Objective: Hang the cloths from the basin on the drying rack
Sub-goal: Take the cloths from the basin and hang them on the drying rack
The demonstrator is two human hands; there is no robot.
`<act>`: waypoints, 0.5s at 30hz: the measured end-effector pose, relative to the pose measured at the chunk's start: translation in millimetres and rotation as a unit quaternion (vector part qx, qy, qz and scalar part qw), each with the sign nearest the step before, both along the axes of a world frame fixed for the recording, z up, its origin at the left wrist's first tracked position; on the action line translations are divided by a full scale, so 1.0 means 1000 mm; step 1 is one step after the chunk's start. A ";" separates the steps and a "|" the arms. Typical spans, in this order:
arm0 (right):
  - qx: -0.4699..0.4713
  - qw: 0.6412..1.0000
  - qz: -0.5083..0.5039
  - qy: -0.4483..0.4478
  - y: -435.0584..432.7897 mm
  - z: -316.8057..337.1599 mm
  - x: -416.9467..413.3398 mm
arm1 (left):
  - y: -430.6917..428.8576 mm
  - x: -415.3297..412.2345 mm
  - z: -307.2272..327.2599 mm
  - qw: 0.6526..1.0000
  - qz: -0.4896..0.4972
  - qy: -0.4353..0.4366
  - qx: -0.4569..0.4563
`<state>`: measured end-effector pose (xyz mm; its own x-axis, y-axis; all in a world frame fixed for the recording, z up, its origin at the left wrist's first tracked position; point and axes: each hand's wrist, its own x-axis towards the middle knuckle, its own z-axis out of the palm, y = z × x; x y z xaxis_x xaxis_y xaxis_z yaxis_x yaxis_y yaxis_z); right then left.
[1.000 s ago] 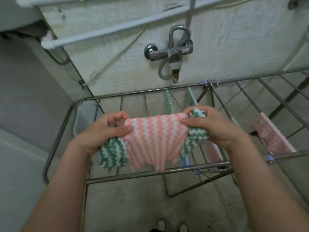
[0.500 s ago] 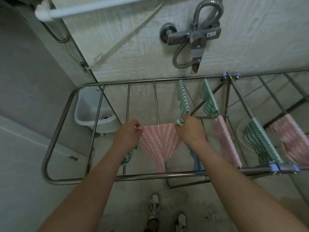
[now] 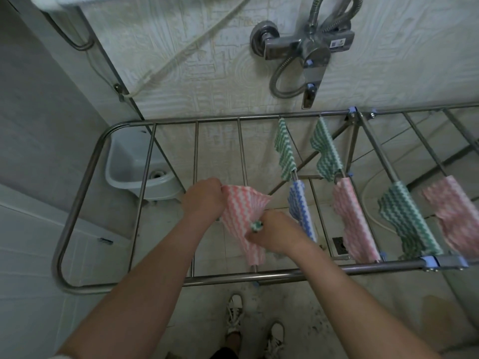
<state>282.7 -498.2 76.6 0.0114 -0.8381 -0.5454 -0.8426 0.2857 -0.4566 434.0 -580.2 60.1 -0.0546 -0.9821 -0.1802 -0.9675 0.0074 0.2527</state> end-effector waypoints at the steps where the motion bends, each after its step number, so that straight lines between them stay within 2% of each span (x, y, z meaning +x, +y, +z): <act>1: -0.009 1.000 0.012 0.015 0.000 0.000 0.002 | -0.001 -0.001 0.002 1.000 0.002 -0.002 0.006; 5: 0.000 0.997 0.064 0.042 0.004 0.003 0.015 | -0.006 -0.002 0.010 1.000 0.012 0.010 0.014; 10: 0.003 0.997 0.062 0.035 0.010 0.004 0.015 | -0.003 -0.001 0.006 0.997 -0.047 -0.057 -0.011; 12: -0.001 0.999 0.038 0.019 0.012 0.004 0.010 | 0.001 -0.001 0.002 0.997 -0.067 -0.024 -0.024; 15: -0.026 0.999 0.016 0.010 0.013 0.001 0.007 | 0.005 -0.009 0.002 0.990 -0.107 0.077 -0.046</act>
